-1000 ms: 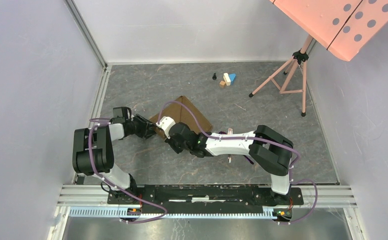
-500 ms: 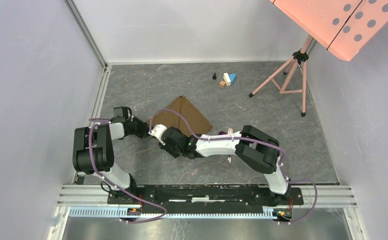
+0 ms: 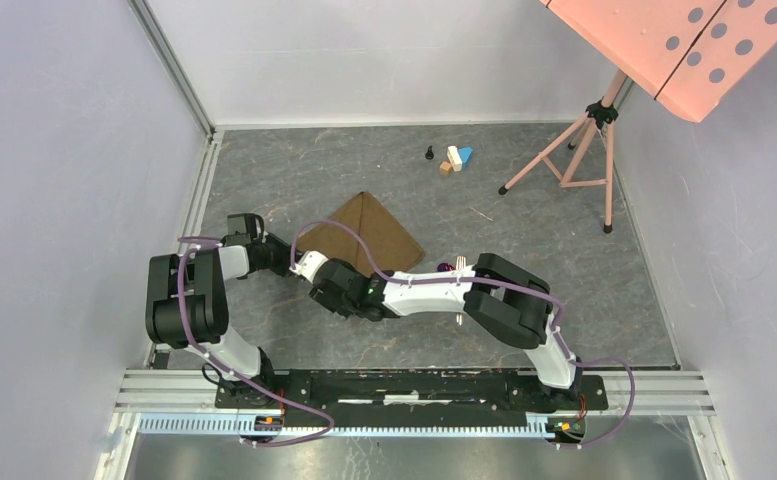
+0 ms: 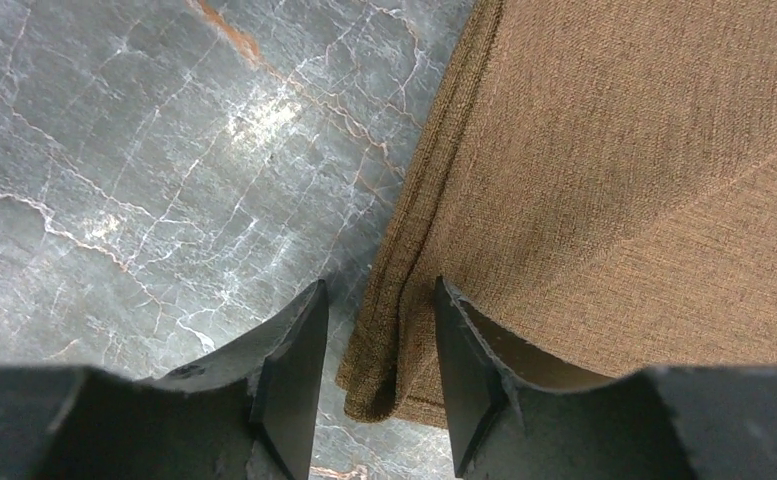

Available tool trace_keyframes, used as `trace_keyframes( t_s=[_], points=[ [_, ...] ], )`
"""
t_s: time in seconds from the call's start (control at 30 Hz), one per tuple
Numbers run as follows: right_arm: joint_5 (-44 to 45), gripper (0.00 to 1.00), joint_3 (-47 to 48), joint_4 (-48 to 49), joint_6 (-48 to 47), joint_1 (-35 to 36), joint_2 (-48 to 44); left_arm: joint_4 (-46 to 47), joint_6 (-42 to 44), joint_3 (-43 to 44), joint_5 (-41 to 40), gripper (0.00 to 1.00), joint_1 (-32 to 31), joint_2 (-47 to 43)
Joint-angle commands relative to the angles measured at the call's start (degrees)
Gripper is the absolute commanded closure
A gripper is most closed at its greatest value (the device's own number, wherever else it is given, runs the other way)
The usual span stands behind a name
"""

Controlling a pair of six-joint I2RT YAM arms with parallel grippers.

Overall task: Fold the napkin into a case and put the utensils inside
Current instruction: Pick up the upper triangle-folded napkin from the center of the board, then turn over the upper triangle folded napkin at the center of the board.

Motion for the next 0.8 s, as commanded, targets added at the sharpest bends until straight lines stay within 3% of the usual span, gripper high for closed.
trace_keyframes(
  t_s=[0.0,0.07,0.2,0.23,0.47,0.67,0.77],
  points=[
    [5.48,0.55,-0.24,-0.95,1.51,0.24,2.62,-0.39,3.25,0.75,-1.12,0.88,-0.17,-0.96],
    [7.36,0.63,-1.05,-0.66,2.08,0.33,3.05,-0.82,3.5,0.88,-1.39,0.88,-0.19,-1.16],
    [10.83,0.98,-2.28,0.84,1.03,0.7,2.13,-3.31,4.83,2.25,-2.19,0.92,-0.19,-1.99],
    [11.43,1.0,-2.29,1.4,0.27,0.85,1.25,-5.17,5.44,3.11,-2.84,0.96,-0.14,-2.66],
    [-0.62,1.0,0.78,2.79,0.71,0.85,-3.83,-27.24,6.53,11.63,-12.4,0.98,-0.16,-11.53],
    [-17.79,1.0,1.49,8.51,10.03,0.62,-7.28,-55.21,4.33,24.27,-30.01,0.98,0.58,-18.64],
    [-30.62,1.0,-4.31,20.77,18.71,-1.51,-9.67,-71.51,2.8,33.87,-42.91,0.98,1.36,-19.52]
  ],
)
